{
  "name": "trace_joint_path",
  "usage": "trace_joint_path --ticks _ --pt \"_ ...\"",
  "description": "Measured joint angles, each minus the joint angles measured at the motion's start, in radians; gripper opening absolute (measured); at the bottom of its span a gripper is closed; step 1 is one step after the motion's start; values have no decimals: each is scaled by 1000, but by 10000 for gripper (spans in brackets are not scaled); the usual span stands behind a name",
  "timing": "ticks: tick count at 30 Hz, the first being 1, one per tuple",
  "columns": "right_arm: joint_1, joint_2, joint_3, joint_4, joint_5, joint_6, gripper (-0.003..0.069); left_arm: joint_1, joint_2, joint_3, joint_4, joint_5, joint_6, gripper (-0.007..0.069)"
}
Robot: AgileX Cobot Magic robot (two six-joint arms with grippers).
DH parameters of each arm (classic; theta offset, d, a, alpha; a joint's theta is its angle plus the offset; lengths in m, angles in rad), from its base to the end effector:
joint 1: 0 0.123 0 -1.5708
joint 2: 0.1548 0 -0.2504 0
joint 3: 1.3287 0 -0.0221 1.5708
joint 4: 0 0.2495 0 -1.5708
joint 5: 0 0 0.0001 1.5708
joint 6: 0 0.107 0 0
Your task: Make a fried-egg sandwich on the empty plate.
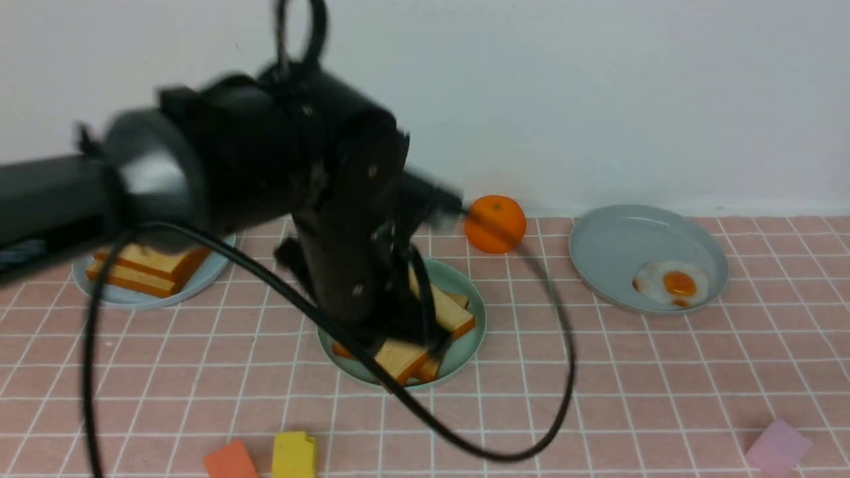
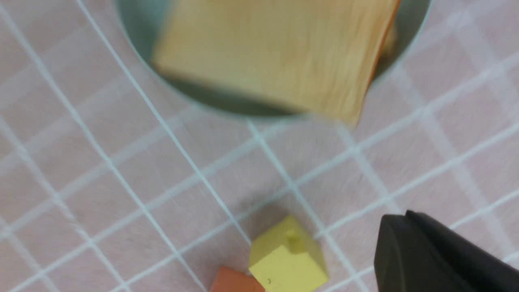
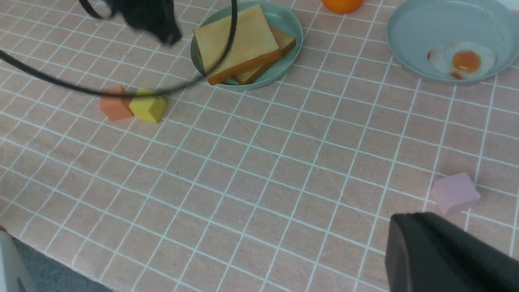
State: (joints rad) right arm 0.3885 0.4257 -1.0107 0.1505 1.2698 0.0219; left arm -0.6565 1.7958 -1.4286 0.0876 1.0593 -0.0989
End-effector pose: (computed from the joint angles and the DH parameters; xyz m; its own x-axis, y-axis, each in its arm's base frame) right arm 0.0495 0.0368 0.3736 -0.5494 -0.1535 -0.8214 -0.4490 0.8832 0.1353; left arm 0.2928 -0.2153 0.2040 -0.8027 0.5481 -0.2349 0.5506 0.8325 0.0612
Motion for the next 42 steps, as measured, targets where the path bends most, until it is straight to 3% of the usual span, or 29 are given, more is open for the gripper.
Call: trace_joint_path --ticks 9,29,34,38,42 --pt "0 0 0 0 0 -1 31 23 122 12 -55 -78 181 -13" --pt "0 0 0 -1 0 -1 31 23 170 12 21 -251 193 -13" --pt "0 0 0 0 0 -1 34 23 165 -23 -16 -213 193 -13" --pt "0 0 0 1 0 -1 34 19 99 -27 -88 -200 193 -13" --pt "0 0 0 0 0 -1 32 -36 -180 7 -133 -244 193 -13"
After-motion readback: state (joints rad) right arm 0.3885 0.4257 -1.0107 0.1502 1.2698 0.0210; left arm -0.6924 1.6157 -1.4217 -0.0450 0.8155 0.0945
